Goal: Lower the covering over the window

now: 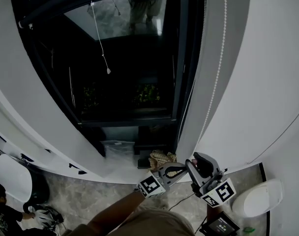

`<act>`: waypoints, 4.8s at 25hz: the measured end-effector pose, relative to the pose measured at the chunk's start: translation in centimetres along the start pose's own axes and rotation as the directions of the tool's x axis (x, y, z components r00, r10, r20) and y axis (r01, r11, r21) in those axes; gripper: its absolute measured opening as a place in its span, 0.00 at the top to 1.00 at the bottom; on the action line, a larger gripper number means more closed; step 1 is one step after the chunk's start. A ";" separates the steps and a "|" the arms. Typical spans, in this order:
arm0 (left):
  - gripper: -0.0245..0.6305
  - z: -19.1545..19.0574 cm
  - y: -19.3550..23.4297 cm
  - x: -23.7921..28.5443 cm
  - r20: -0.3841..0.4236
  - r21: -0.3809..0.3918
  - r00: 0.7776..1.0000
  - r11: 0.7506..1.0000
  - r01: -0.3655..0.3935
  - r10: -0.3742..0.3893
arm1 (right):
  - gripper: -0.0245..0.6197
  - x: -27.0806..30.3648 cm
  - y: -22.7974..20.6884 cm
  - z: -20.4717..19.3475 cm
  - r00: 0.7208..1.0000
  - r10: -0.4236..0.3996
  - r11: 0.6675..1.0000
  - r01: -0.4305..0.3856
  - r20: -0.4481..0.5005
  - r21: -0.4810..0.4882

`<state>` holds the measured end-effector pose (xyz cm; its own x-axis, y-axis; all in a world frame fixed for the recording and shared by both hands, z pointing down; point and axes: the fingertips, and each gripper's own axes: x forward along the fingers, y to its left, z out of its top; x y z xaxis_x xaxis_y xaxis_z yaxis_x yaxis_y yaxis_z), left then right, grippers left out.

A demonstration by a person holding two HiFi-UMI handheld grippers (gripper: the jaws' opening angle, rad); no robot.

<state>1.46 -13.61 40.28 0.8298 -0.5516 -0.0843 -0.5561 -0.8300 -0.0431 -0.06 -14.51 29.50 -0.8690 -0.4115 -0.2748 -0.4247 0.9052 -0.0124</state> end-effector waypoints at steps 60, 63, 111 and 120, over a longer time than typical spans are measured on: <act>0.69 9.9 4.5 -2.0 0.224 -0.042 0.970 0.995 -0.091 0.098 | 0.94 -0.6 2.5 -8.6 0.967 0.091 0.993 -0.069 -0.236 0.099; 0.93 10.4 4.0 -1.8 0.202 -0.037 0.977 0.997 -0.061 0.067 | 0.94 -0.4 3.0 -8.5 0.967 0.101 0.992 -0.079 -0.236 0.102; 0.90 1.9 0.5 -3.7 0.100 -0.132 0.995 0.991 0.038 -0.025 | 0.94 1.4 1.1 -4.0 0.992 0.011 0.999 -0.004 -0.128 0.049; 0.93 9.8 3.5 -1.4 0.090 0.051 0.996 0.998 -0.026 0.022 | 0.94 1.4 4.8 -10.7 0.947 0.126 0.992 -0.116 -0.294 0.053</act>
<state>-2.10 -14.96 30.44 0.8100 -0.5598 -0.1747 -0.5794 -0.8099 -0.0915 -5.97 -11.89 39.34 -0.9515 -0.3069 0.0211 -0.3075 0.9510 -0.0314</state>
